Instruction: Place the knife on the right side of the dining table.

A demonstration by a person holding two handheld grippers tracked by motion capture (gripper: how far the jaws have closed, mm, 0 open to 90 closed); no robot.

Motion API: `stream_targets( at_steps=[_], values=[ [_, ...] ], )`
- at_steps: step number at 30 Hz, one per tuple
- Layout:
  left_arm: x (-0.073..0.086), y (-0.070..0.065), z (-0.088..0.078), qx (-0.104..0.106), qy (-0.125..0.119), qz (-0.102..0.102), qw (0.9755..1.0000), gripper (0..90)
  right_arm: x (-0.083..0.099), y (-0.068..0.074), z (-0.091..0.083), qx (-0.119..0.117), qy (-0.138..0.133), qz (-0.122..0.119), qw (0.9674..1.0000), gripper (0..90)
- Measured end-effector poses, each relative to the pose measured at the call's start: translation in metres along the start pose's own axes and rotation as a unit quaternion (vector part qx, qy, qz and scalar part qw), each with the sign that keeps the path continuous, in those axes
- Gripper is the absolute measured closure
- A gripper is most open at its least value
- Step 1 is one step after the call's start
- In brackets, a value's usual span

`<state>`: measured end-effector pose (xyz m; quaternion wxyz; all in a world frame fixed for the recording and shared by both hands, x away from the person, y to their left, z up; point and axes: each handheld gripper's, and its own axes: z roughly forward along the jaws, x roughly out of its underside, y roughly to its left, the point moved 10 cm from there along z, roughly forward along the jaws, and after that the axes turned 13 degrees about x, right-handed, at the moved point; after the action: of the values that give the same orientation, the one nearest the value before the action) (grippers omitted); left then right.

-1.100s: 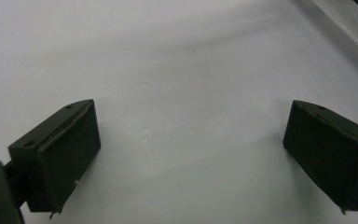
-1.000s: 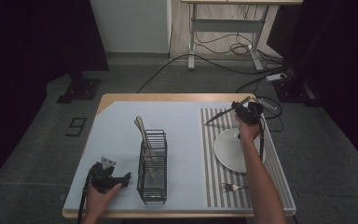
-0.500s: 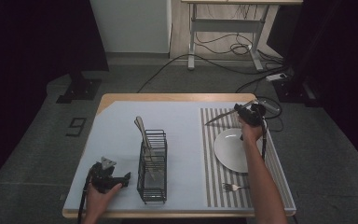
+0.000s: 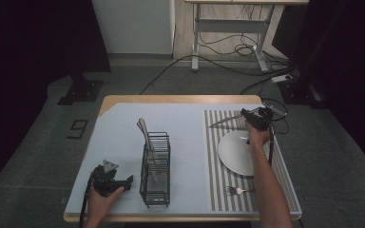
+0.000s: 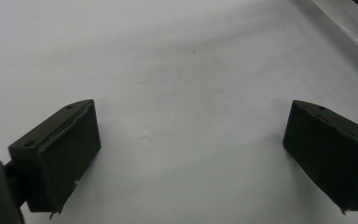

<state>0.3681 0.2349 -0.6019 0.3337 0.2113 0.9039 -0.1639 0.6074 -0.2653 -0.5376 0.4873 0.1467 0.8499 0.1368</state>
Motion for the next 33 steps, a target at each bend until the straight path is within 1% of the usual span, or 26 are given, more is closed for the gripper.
stream_targets(
  at_steps=[5,8,13,15,16,22,23,25,33],
  values=[
    [0.0,0.0,0.0,0.0,0.0,0.0,1.0,3.3,0.005,-0.008,0.003,0.004,0.008,0.012,0.9999,63.1],
    [0.0,0.0,0.0,0.0,0.0,0.0,1.0,3.3,0.009,-0.014,0.006,0.011,0.013,0.018,0.9997,61.5],
    [0.0,0.0,0.0,0.0,0.0,0.0,1.0,3.3,0.011,-0.016,0.007,0.016,0.017,0.017,0.9996,59.7],
    [0.0,0.0,0.0,0.0,0.0,0.0,1.0,3.3,0.012,-0.019,0.007,0.024,0.019,0.01,0.9995,58.2],
    [0.0,0.0,0.0,0.0,0.0,0.0,1.0,3.3,0.012,-0.019,0.007,0.024,0.019,0.01,0.9995,58.2],
    [0.0,0.0,0.0,0.0,0.0,0.0,1.0,3.3,0.014,-0.023,0.01,0.03,0.024,0.013,0.9992,56.7],
    [0.0,0.0,0.0,0.0,0.0,0.0,1.0,3.3,0.015,-0.025,0.011,0.035,0.026,0.014,0.9989,55.4],
    [0.0,0.0,0.0,0.0,0.0,0.0,1.0,3.4,0.016,-0.026,0.012,0.038,0.027,0.015,0.9988,54.9],
    [0.0,0.0,0.0,0.0,0.0,0.0,1.0,3.3,0.023,-0.035,0.016,0.054,0.047,0.024,0.9972,51.1]
  ],
)
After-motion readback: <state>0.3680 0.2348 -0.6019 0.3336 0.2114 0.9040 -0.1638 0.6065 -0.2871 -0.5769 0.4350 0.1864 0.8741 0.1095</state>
